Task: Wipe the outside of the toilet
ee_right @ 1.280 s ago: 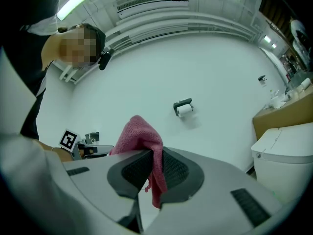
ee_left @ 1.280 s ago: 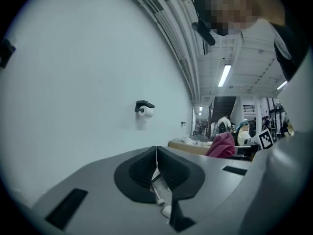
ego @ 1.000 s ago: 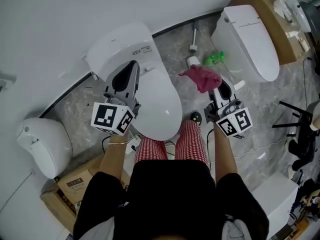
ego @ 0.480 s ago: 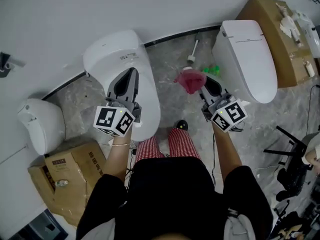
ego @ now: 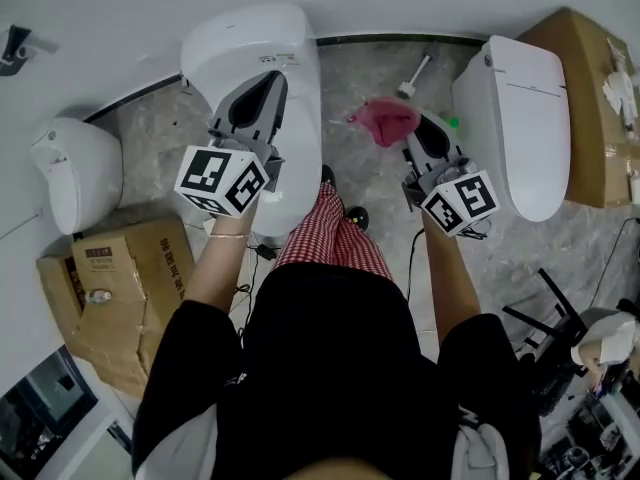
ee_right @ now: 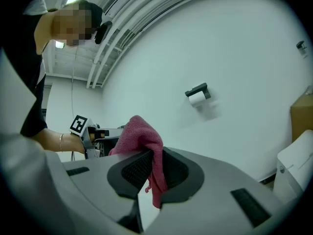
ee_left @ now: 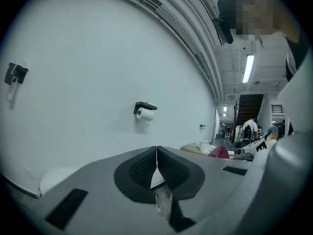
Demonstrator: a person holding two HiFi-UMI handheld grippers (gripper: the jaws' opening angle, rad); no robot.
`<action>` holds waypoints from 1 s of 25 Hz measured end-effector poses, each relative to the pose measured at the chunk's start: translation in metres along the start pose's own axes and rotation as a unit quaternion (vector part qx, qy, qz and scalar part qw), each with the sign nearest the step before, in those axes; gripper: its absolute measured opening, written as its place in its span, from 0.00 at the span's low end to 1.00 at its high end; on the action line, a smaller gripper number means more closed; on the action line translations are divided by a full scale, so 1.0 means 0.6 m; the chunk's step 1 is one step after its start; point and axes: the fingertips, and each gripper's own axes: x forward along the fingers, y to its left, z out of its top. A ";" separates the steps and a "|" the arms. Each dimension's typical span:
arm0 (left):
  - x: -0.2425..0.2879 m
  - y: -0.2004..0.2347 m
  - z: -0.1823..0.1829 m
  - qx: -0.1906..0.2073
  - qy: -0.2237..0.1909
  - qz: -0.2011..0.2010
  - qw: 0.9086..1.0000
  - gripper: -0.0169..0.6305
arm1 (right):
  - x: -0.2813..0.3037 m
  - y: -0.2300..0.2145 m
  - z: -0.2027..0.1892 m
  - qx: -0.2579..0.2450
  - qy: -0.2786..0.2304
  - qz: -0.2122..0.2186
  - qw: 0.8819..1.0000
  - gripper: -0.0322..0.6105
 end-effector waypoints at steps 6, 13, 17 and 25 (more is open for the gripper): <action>0.079 0.006 0.042 0.009 -0.003 -0.052 0.999 0.04 | 0.051 -0.027 0.027 -0.022 0.018 0.010 1.000 0.14; 0.114 0.004 0.020 0.020 0.034 -0.096 0.995 0.04 | 0.115 -0.029 0.038 -0.010 0.024 0.011 1.000 0.14; 0.122 0.026 -0.006 0.016 0.051 -0.090 0.994 0.04 | 0.129 -0.042 0.014 -0.009 0.044 0.006 0.999 0.15; 0.144 0.105 -0.044 0.005 0.053 -0.066 0.996 0.04 | 0.207 -0.074 -0.089 -0.014 0.105 -0.019 0.994 0.14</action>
